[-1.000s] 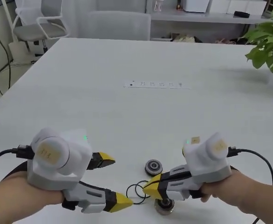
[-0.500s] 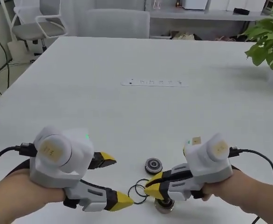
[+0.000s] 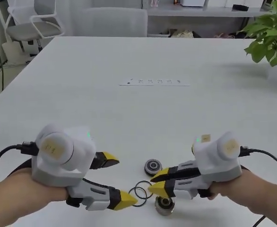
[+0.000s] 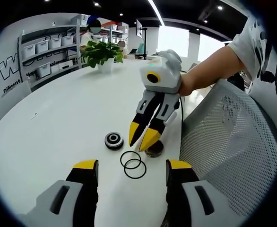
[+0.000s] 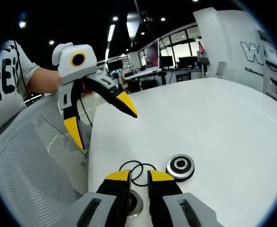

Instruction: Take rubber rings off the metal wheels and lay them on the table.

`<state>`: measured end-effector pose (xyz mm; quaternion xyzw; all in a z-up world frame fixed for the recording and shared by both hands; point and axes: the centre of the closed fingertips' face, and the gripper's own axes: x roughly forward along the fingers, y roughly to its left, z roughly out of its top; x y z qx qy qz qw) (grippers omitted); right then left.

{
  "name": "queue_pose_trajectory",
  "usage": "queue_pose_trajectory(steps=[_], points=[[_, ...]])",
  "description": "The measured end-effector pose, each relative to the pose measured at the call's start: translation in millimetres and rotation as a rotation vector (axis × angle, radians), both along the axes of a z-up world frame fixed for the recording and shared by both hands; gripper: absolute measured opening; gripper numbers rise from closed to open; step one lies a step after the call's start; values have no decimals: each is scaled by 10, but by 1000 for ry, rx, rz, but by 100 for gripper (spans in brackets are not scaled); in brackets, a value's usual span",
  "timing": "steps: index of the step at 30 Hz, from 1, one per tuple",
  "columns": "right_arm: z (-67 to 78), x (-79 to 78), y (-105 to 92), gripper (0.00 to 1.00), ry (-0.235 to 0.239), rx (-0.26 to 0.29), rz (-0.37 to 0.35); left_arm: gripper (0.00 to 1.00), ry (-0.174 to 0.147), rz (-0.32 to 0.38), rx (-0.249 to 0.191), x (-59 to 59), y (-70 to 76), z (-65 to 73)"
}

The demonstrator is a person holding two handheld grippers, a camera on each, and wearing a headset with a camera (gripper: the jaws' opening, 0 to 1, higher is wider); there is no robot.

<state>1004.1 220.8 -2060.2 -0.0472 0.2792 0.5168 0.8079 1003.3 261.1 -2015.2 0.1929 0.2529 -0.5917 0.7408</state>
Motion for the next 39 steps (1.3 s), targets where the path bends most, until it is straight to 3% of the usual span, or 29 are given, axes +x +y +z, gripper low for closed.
queue_pose_trajectory(steps=[14, 25, 39], points=[[73, 125, -230, 14, -24, 29, -90, 53, -1, -12, -15, 145, -162, 23], [40, 228, -373, 16, -33, 18, -142, 48, 11, 0, -14, 295, -233, -48], [-25, 261, -417, 21, -37, 3, -167, 42, 27, -3, 2, 403, -354, -202]])
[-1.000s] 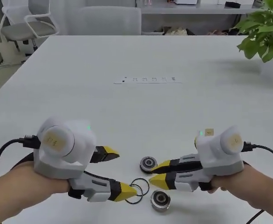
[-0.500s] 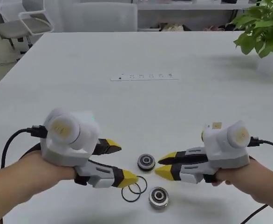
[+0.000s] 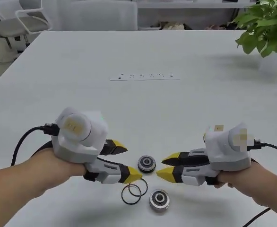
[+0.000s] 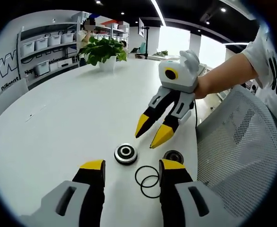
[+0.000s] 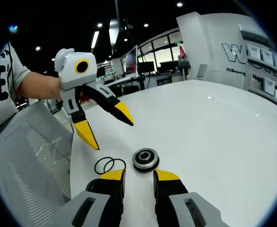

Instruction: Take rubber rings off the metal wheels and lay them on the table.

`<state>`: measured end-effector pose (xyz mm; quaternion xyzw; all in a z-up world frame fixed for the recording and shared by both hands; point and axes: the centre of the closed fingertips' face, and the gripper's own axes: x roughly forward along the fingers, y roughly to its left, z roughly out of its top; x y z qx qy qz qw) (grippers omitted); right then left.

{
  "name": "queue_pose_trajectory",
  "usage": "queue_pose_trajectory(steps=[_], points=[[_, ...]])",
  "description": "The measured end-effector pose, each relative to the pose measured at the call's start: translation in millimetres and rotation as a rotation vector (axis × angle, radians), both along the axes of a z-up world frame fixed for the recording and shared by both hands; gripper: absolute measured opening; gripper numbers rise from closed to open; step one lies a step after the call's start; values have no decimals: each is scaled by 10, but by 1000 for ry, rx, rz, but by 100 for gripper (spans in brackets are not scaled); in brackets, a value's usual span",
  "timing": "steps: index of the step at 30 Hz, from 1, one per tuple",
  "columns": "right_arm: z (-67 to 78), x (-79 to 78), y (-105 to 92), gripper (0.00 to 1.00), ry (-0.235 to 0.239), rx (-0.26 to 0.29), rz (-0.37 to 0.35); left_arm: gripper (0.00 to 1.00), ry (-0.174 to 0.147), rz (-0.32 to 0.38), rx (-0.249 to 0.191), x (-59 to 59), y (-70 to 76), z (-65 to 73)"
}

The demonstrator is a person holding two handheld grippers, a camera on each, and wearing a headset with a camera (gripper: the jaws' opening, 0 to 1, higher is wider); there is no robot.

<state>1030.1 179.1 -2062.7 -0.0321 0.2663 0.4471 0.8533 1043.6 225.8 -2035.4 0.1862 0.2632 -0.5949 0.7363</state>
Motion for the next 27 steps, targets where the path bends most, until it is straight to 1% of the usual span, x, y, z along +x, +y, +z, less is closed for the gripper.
queue_pose_trajectory(steps=[4, 9, 15, 22, 24, 26, 27], points=[[-10, 4, -4, 22, 0, 0, -5, 39, 10, -4, 9, 8, -32, -57], [-10, -6, -4, 22, 0, 1, -8, 37, 22, -3, 10, 16, -80, -102], [-18, -19, -27, 22, 2, 2, -12, 34, 34, -7, 27, 28, -106, -189], [-32, -37, -37, 22, 5, 3, -15, 32, 41, 3, 26, 67, -142, -213], [-31, -43, -36, 22, 6, 3, -15, 31, 38, 2, 25, 78, -154, -212], [-27, -43, -38, 23, 7, 5, -17, 29, 22, 2, 24, 96, -166, -200], [-25, -41, -42, 23, 7, 6, -17, 27, 21, 3, 23, 100, -172, -197]])
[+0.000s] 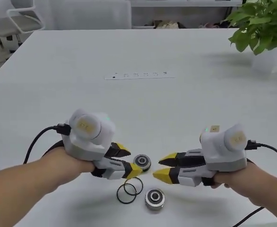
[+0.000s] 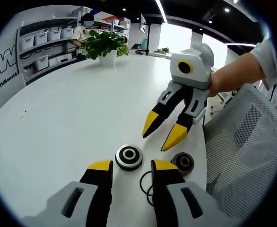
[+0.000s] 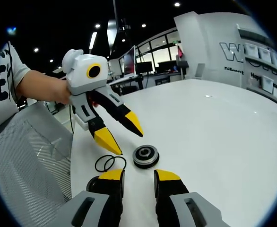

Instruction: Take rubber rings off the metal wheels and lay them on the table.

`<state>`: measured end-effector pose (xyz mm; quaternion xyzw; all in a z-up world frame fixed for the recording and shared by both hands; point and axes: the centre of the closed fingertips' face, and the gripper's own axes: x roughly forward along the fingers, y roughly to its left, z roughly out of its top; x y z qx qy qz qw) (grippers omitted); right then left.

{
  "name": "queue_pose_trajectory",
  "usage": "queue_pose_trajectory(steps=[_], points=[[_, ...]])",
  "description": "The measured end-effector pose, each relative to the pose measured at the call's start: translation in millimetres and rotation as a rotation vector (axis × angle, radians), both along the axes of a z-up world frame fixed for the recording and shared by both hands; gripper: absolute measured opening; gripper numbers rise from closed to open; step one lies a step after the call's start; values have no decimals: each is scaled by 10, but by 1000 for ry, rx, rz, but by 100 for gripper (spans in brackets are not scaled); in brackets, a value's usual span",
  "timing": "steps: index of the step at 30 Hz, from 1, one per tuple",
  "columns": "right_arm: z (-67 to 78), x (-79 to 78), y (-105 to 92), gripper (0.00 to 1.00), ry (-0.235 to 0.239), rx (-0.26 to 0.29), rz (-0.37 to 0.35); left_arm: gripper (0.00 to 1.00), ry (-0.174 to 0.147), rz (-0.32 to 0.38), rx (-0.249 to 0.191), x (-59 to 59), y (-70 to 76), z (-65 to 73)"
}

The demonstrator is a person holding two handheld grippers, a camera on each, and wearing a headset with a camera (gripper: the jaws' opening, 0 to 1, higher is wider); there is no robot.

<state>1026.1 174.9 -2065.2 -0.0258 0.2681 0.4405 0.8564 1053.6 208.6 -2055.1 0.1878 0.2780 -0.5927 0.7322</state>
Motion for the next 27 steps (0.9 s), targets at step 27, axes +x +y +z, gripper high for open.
queue_pose_trajectory(steps=[27], points=[[-51, -30, -75, 22, 13, -6, -12, 12, -14, -17, 22, 47, -171, -118]])
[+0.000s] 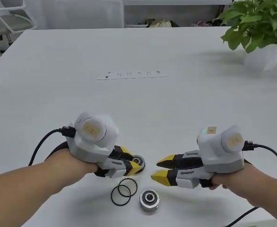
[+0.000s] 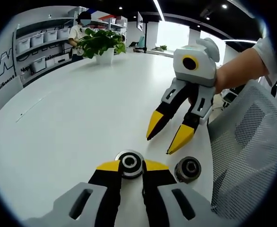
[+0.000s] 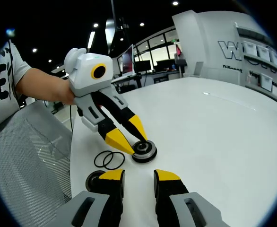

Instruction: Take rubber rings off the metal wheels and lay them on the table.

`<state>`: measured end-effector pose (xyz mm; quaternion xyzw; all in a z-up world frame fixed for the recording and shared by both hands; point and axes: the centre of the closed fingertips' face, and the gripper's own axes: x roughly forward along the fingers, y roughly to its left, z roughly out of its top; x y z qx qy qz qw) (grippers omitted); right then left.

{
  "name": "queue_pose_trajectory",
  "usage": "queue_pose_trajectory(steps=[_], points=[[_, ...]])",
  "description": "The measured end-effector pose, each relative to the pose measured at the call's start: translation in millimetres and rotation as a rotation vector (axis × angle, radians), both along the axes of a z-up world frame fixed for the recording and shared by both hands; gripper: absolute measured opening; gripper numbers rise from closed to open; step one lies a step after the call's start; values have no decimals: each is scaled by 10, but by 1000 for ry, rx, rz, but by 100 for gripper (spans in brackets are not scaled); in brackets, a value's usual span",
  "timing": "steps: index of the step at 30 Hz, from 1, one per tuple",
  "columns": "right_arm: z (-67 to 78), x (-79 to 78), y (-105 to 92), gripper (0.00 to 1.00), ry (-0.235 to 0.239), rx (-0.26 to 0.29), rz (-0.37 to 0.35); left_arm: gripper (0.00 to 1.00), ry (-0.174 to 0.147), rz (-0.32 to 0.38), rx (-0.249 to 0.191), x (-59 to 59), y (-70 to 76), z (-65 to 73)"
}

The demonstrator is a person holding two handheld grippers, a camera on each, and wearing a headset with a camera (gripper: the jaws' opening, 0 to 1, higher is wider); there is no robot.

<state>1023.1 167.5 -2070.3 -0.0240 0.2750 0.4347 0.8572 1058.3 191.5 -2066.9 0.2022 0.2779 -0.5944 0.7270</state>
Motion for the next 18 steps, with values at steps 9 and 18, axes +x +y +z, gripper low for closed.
queue_pose_trajectory(steps=[9, 18], points=[[3, 67, 49, 22, -8, -2, -4, 10, -66, -31, 22, -9, -8, -12], [0, 146, 142, 23, -15, -16, 3, 8, -68, -18, 11, 11, -5, -13]])
